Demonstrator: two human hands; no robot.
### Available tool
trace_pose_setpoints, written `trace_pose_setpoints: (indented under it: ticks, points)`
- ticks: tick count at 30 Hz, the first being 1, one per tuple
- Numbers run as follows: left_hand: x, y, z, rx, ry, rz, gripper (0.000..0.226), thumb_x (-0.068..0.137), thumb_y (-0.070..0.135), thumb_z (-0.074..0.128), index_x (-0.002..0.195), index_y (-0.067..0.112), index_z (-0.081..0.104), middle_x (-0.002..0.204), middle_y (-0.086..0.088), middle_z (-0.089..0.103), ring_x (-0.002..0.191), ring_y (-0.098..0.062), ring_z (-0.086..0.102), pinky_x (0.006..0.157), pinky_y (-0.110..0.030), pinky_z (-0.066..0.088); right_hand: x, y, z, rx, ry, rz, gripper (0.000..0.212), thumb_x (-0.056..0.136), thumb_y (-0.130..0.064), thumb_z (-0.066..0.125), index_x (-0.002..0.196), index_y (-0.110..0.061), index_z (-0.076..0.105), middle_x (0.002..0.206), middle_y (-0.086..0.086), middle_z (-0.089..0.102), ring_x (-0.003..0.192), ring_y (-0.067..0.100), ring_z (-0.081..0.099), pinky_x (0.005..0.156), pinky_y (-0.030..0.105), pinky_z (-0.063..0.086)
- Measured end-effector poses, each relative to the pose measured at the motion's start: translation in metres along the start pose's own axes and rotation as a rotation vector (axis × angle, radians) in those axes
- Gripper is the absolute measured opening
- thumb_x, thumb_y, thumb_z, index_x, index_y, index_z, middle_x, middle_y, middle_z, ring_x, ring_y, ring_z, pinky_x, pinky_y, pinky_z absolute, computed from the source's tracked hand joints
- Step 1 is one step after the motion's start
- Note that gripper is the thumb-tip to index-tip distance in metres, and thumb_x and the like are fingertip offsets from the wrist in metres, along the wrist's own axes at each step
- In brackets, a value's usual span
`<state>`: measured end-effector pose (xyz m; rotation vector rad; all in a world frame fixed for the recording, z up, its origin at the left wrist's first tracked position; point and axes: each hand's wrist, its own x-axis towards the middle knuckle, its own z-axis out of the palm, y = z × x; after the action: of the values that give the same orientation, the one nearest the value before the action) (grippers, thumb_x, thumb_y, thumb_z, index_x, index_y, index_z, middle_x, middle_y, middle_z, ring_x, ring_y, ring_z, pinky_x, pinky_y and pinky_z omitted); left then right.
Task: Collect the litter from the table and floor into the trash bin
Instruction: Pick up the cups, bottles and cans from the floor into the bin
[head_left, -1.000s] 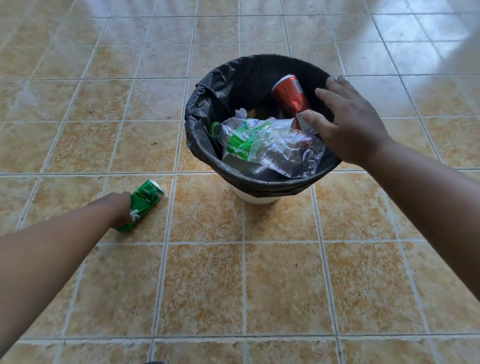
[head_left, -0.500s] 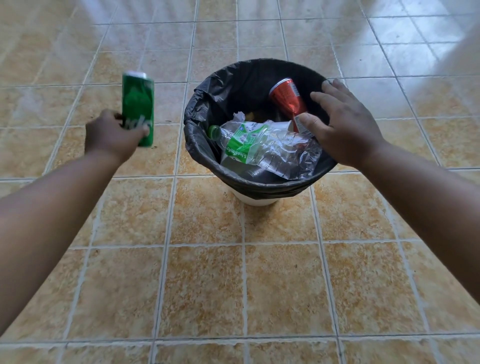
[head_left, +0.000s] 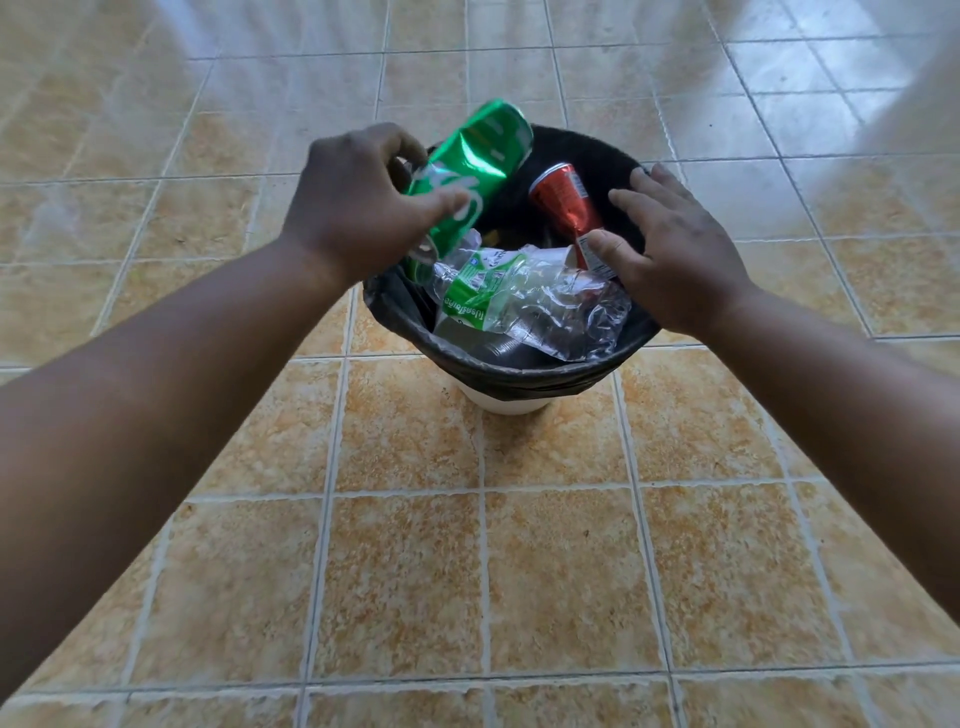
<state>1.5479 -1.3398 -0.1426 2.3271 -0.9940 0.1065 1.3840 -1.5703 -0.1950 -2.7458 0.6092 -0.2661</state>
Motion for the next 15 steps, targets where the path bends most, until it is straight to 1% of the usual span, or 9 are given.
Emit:
trace_pose_setpoints:
  ticks: [2, 4, 6, 9, 13, 15]
  points:
    - [-0.003, 0.002, 0.008, 0.062, -0.022, 0.011, 0.060, 0.074, 0.062, 0.070, 0.109, 0.014, 0.065, 0.098, -0.009, 0.070, 0.083, -0.022, 0.065, 0.072, -0.038, 0.055, 0.000, 0.000, 0.000, 0.005, 0.002, 0.001, 0.068, 0.097, -0.057, 0.042, 0.149, -0.014, 0.040, 0.161, 0.010, 0.027, 0.152, 0.019, 0.011, 0.120, 0.038, 0.013]
    - [-0.005, 0.002, 0.015, 0.155, -0.036, 0.009, 0.061, 0.073, 0.067, 0.066, 0.106, 0.016, 0.061, 0.098, -0.007, 0.069, 0.086, -0.026, 0.064, 0.072, -0.041, 0.054, 0.000, 0.000, 0.000, 0.007, 0.006, 0.001, 0.068, 0.097, -0.057, 0.042, 0.149, -0.014, 0.040, 0.161, 0.009, 0.027, 0.152, 0.019, 0.011, 0.120, 0.039, 0.013]
    - [-0.006, 0.001, 0.022, 0.224, -0.065, -0.001, 0.062, 0.074, 0.071, 0.063, 0.104, 0.017, 0.057, 0.098, -0.006, 0.068, 0.087, -0.027, 0.063, 0.069, -0.039, 0.053, 0.000, -0.001, 0.001, 0.007, 0.008, 0.001, 0.069, 0.096, -0.058, 0.042, 0.149, -0.014, 0.040, 0.161, 0.009, 0.027, 0.152, 0.020, 0.012, 0.120, 0.039, 0.013]
    - [-0.006, -0.002, 0.029, 0.258, -0.088, -0.005, 0.061, 0.077, 0.074, 0.057, 0.102, 0.018, 0.055, 0.097, -0.004, 0.067, 0.087, -0.026, 0.061, 0.066, -0.035, 0.048, 0.000, 0.000, 0.000, 0.020, 0.011, -0.001, 0.068, 0.096, -0.057, 0.042, 0.148, -0.014, 0.042, 0.161, 0.010, 0.028, 0.152, 0.020, 0.012, 0.121, 0.039, 0.013]
    - [-0.007, -0.008, 0.029, 0.229, -0.062, 0.031, 0.054, 0.087, 0.069, 0.047, 0.103, 0.018, 0.058, 0.098, -0.004, 0.068, 0.088, -0.025, 0.062, 0.065, -0.034, 0.045, 0.000, 0.000, 0.001, 0.022, 0.016, -0.002, 0.068, 0.095, -0.057, 0.042, 0.148, -0.014, 0.042, 0.161, 0.010, 0.028, 0.151, 0.020, 0.013, 0.120, 0.038, 0.013]
    - [-0.007, -0.010, 0.027, 0.183, -0.030, 0.049, 0.051, 0.091, 0.063, 0.044, 0.104, 0.017, 0.062, 0.100, -0.005, 0.067, 0.089, -0.024, 0.061, 0.067, -0.033, 0.044, 0.000, 0.000, 0.001, 0.024, 0.018, -0.004, 0.068, 0.095, -0.057, 0.043, 0.148, -0.014, 0.042, 0.161, 0.010, 0.029, 0.151, 0.020, 0.013, 0.120, 0.038, 0.013]
